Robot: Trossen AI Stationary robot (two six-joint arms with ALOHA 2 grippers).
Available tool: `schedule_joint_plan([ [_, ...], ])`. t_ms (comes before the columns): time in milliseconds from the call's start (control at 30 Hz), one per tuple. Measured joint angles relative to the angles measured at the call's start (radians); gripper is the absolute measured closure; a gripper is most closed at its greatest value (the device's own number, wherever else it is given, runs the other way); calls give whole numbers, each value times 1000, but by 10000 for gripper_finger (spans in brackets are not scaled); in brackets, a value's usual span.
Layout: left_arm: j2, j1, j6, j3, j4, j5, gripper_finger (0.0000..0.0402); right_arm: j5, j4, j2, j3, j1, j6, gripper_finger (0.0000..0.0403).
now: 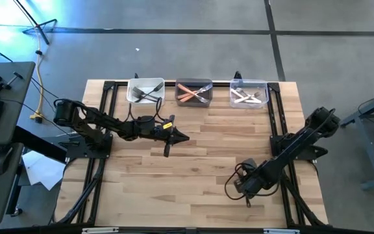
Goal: Sort silverware by color (type)
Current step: Put the black fork into the white bin
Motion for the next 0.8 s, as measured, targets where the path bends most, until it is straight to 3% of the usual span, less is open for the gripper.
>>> schedule_joint_plan([
  [167,0,0,0,0,-3,0,394,48,140,12,0,-1,-74,279],
  [533,0,0,-6,0,-19,-1,394,30,104,88,5,-18,-97,284],
  [633,0,0,-6,0,-19,-1,394,33,105,88,4,-19,-128,312],
  [800,0,-1,-32,-13,-13,-1,394,31,90,90,9,-19,-205,392],
])
